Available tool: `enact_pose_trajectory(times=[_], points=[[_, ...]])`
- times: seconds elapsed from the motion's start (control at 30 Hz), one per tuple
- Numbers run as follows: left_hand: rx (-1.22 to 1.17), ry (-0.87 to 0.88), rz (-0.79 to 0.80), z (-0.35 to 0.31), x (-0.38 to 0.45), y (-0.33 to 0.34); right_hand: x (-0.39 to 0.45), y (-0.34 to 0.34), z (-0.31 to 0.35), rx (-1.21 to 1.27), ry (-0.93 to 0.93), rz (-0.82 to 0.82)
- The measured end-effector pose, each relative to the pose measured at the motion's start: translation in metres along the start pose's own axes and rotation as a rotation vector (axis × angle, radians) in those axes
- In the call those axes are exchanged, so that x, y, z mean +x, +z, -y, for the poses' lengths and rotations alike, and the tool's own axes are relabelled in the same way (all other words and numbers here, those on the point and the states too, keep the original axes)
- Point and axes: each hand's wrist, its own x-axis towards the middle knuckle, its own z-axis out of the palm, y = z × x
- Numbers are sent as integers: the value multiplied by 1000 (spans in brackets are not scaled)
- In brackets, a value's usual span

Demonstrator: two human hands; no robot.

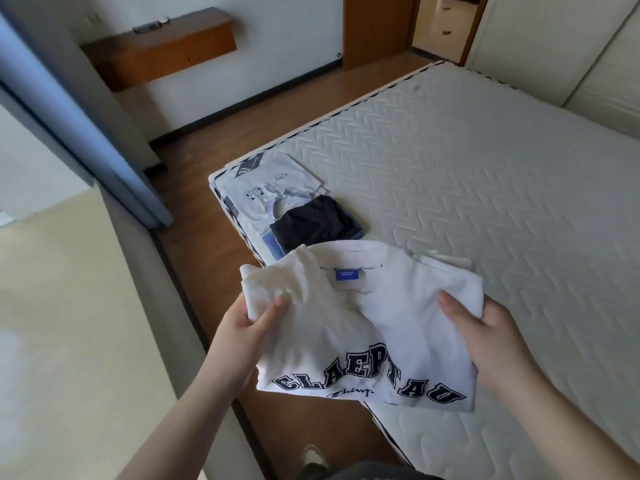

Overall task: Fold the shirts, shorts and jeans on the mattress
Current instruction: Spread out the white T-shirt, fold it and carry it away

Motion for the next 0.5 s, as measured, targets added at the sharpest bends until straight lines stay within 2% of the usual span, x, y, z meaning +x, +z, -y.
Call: enact_pose_trajectory(times=[0.27, 0.5], points=[[-34, 47, -90, -1, 11, -92, 22, 88, 23, -19, -81, 35], [-24, 33, -244, -7, 20, -123, 54, 122, 29, -19, -78, 141]])
